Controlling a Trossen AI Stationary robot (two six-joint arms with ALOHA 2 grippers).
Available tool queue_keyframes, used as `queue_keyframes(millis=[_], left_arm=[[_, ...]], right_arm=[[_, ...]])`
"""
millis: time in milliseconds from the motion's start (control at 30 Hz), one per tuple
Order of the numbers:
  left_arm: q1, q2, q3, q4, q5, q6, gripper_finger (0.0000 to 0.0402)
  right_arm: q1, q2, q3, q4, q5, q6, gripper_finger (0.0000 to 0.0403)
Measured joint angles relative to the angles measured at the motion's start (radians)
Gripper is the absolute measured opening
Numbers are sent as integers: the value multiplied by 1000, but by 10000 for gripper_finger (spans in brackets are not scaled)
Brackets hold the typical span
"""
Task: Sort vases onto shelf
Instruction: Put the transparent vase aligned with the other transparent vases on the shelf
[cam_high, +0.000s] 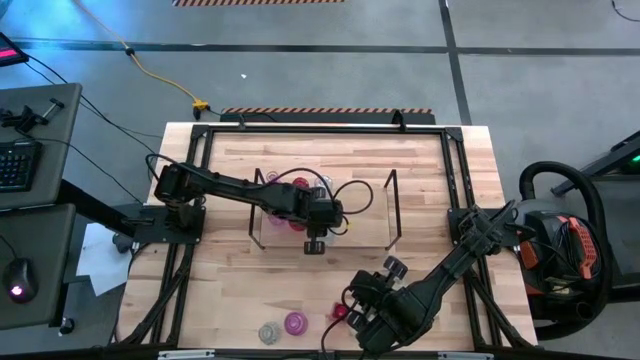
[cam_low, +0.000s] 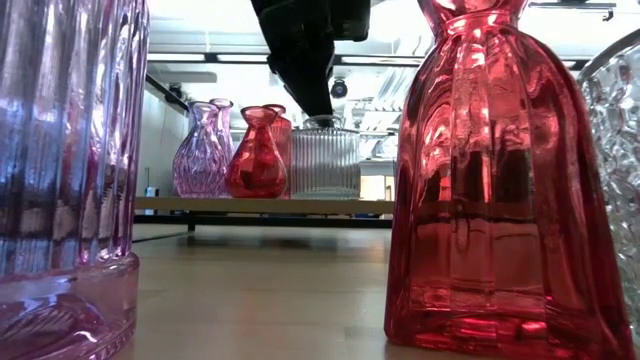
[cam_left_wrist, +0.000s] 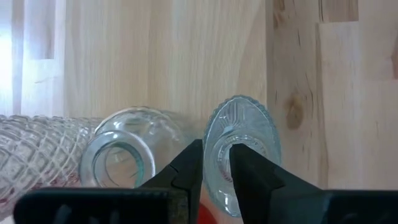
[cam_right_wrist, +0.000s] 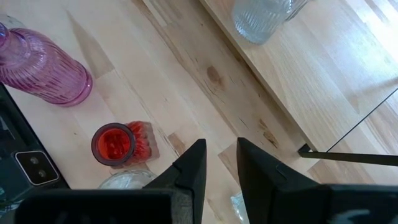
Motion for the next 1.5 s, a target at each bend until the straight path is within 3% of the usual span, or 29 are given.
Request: queue_keyframes(millis=[1500], left_arm=[[-2, -51, 4, -43, -4, -28, 79]], right_arm=[[0, 0, 0, 7, 3, 12, 69]])
